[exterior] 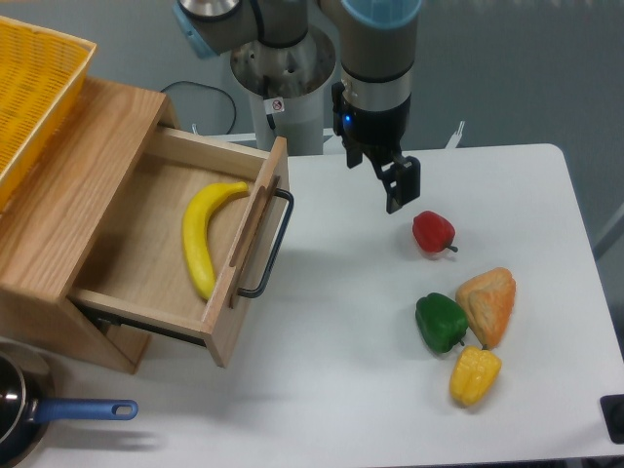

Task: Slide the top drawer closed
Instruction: 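Move the gripper down toward the black handle of the open drawer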

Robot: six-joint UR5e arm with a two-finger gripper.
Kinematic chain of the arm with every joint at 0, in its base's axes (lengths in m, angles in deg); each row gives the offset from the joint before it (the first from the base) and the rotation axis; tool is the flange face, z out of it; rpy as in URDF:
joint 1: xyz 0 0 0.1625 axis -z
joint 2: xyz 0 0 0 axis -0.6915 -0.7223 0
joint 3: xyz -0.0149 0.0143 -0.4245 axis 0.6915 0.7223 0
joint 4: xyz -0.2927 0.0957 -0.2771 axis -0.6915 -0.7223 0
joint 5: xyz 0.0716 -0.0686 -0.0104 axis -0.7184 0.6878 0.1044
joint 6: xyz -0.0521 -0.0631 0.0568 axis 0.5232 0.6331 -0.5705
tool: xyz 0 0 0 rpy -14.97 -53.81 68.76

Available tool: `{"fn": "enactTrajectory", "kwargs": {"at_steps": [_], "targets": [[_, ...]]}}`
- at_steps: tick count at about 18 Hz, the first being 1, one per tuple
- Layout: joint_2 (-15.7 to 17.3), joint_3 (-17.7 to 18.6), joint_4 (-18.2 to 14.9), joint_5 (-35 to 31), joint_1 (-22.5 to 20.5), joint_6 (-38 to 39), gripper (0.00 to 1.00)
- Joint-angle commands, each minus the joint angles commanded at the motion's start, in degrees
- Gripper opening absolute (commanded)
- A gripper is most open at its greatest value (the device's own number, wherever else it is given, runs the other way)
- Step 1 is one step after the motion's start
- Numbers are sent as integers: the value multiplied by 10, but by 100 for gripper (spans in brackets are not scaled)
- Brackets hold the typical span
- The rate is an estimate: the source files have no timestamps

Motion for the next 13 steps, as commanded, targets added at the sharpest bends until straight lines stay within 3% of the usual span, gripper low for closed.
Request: {"fn": "enactTrajectory", "kwargs": {"at_steps": [4,9,13], "targets": [[-9,4,11,-1,8,13,100],[-46,-13,35,-5,29,168,100],[-54,-13,39,-5,39,190,100]]}}
